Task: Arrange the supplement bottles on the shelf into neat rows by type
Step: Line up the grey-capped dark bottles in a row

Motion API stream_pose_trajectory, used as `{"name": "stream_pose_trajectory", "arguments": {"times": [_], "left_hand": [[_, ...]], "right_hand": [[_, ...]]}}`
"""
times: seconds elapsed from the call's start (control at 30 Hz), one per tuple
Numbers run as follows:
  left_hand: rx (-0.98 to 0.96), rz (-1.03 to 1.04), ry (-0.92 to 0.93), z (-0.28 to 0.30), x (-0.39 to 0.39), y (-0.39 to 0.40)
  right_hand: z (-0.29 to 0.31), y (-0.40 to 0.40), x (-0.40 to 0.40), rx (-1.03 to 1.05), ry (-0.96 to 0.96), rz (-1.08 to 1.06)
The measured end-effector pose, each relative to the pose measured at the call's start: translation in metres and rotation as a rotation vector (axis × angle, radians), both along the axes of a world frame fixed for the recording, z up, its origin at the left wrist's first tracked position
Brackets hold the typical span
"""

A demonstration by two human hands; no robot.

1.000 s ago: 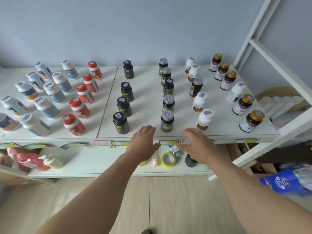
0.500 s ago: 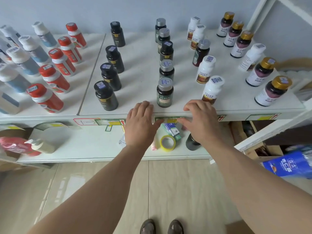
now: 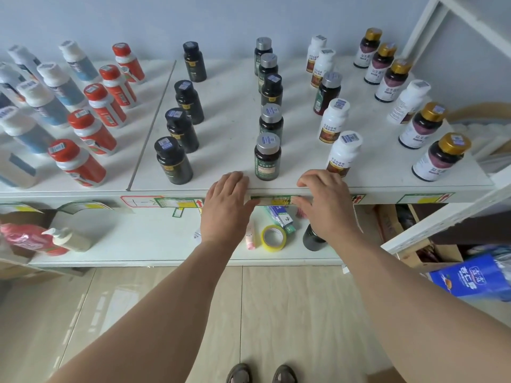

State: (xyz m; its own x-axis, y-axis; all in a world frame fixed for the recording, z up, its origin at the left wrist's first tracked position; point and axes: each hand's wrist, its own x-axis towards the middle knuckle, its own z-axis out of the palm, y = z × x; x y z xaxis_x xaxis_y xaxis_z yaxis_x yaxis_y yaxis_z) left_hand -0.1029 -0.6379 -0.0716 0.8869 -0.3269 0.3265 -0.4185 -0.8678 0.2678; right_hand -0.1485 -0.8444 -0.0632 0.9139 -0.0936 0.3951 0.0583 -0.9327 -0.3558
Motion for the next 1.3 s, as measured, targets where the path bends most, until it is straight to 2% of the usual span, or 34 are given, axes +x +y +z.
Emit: {"name": "stream_pose_trajectory", "arguments": {"times": [0.1,0.2,0.33,0.4,0.53,0.67,0.8,0.97,1.1,1.3], "left_hand": [[0.015,-0.003,0.089,0.013,-0.003,-0.002],[0.008,0.012,0.224,0.027,-0.006,-0.002],[-0.053,0.058,0.376,0.05,-0.004,-0.005],[-0.129,0.098,0.451,0.062,-0.001,-0.009],[-0.211,0.131,0.558,0.071,0.01,-0.015],[-0.236,0.089,0.579,0.067,0.025,-0.017],[-0.311,0.023,0.599,0.073,0.029,-0.018],[-0.595,-0.072,0.813,0.084,0.029,-0.005],[-0.657,-0.165,0.902,0.093,0.031,0.0],[-0.722,-0.194,1.004,0.104,0.037,0.002]], "right_hand": [[0.006,0.002,-0.002,0.004,0.055,-0.008],[0.024,0.004,-0.006,0.039,0.226,-0.004],[0.058,0.01,0.0,0.24,0.399,-0.034],[0.075,0.017,0.012,0.366,0.369,-0.036],[0.102,0.034,0.041,0.485,0.377,0.049],[0.107,0.041,0.061,0.455,0.495,0.078],[0.108,0.041,0.066,0.473,0.505,0.045],[0.118,0.033,0.068,0.563,0.48,0.016],[0.123,0.029,0.067,0.598,0.47,-0.011],[0.127,0.03,0.068,0.642,0.458,-0.025]]}}
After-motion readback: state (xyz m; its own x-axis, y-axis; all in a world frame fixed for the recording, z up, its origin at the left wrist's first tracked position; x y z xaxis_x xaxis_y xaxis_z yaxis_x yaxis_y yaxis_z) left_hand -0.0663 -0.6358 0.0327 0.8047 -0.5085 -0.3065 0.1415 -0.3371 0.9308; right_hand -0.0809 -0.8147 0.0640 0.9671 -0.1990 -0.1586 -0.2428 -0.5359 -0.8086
